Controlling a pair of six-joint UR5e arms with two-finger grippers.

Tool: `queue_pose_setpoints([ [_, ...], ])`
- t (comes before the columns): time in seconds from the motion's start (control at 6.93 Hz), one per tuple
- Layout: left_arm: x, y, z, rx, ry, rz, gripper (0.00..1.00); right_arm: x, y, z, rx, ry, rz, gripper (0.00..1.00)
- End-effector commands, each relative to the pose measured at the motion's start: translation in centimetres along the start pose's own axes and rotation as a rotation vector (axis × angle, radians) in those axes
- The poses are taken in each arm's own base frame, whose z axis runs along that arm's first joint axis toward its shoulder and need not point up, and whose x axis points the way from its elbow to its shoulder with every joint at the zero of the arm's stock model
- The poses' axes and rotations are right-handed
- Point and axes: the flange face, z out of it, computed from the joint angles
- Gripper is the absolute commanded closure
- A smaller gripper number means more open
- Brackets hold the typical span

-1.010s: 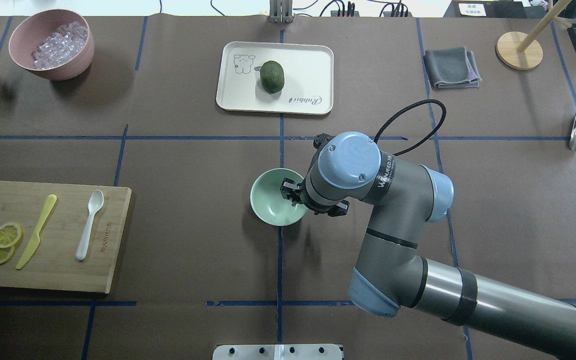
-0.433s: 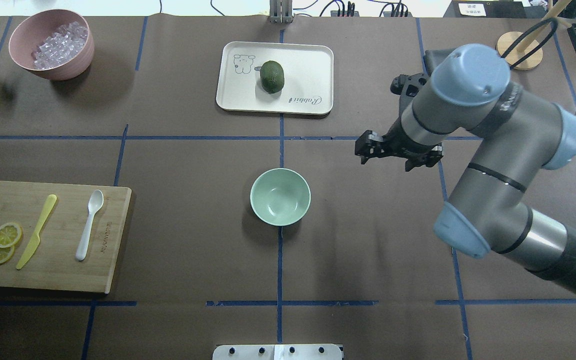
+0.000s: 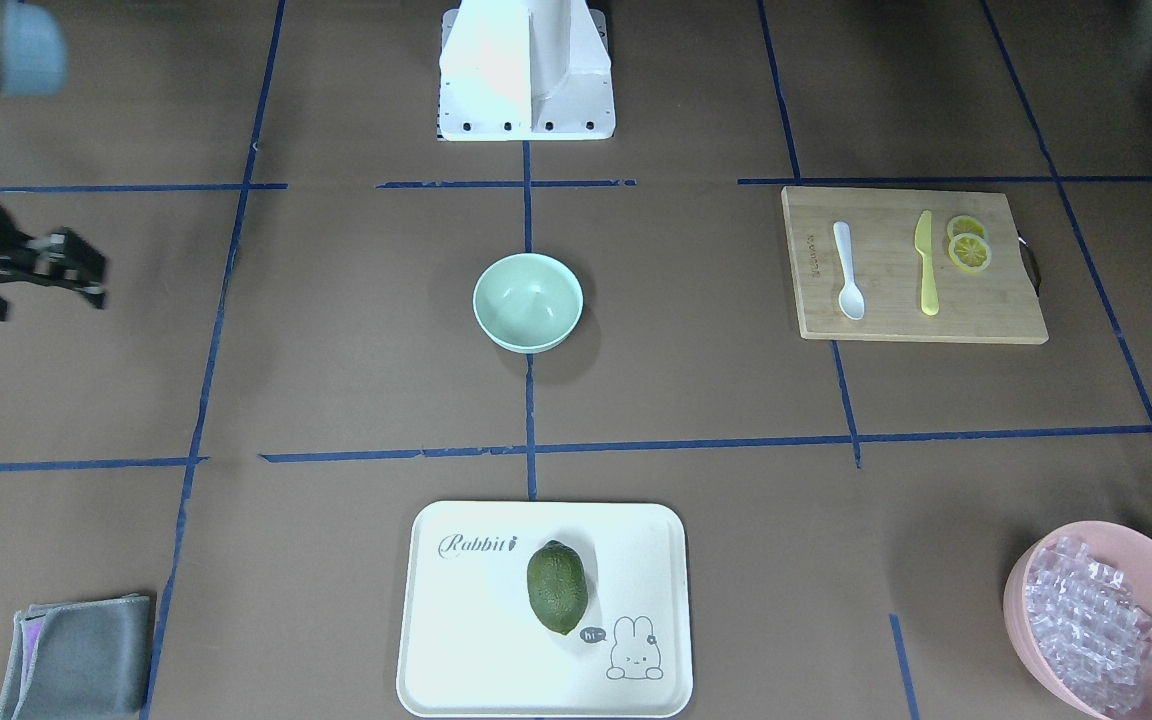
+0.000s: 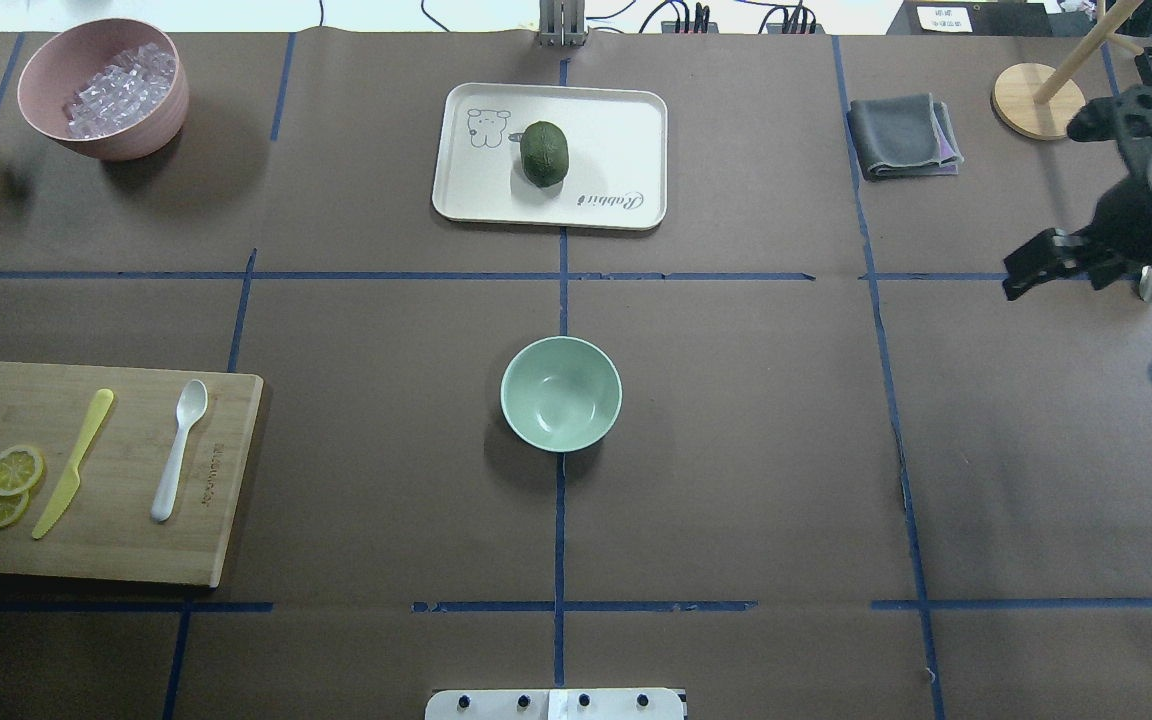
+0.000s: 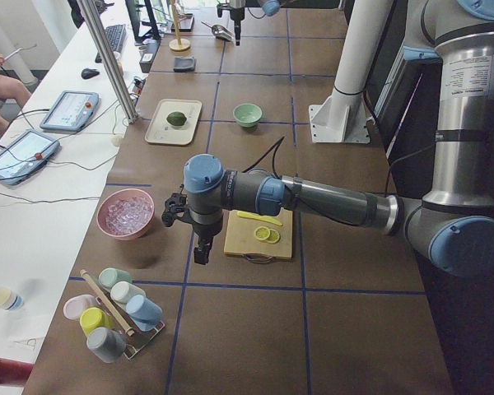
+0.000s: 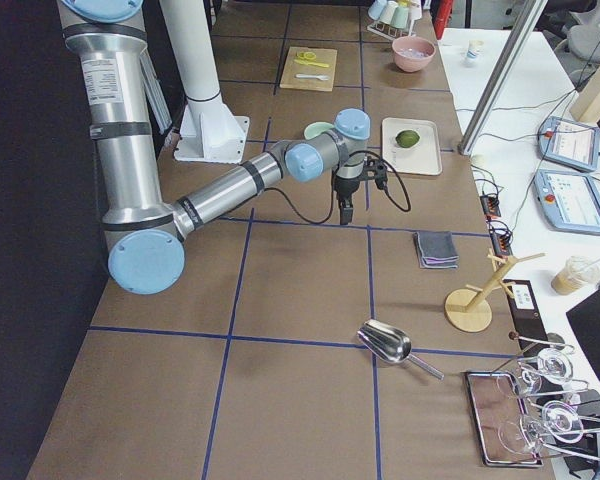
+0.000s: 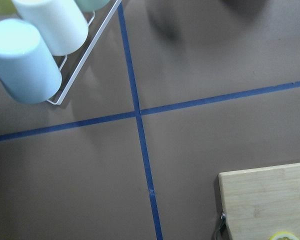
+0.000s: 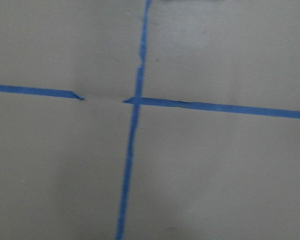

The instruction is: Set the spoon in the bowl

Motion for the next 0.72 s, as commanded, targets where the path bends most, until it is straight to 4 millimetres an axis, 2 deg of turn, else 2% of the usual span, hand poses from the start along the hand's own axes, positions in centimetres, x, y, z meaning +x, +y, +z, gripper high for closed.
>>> queue_pose_setpoints([
  [0.0,1.3,-0.9,0.0,0.040,0.002,0.056,0.00,17.8,9.8,-2.9,0.003,0.034,-0.100,0.00],
  [0.14,2.8,-1.3,1.0,0.025,0.012,0.088,0.00,22.2,14.7,-3.5,0.008,0.042,-0.070,0.00],
  [0.29,6.8,-3.1,2.4,0.002,0.027,0.107,0.00,23.4,16.5,-4.2,0.024,0.044,-0.018,0.00],
  [0.43,10.5,-5.1,3.0,0.002,0.041,0.069,0.00,23.6,16.3,-4.1,0.022,0.047,-0.010,0.00],
  [0.58,13.5,-5.9,4.2,0.011,0.058,0.030,0.00,23.4,16.0,-4.2,0.030,0.045,0.026,0.00],
])
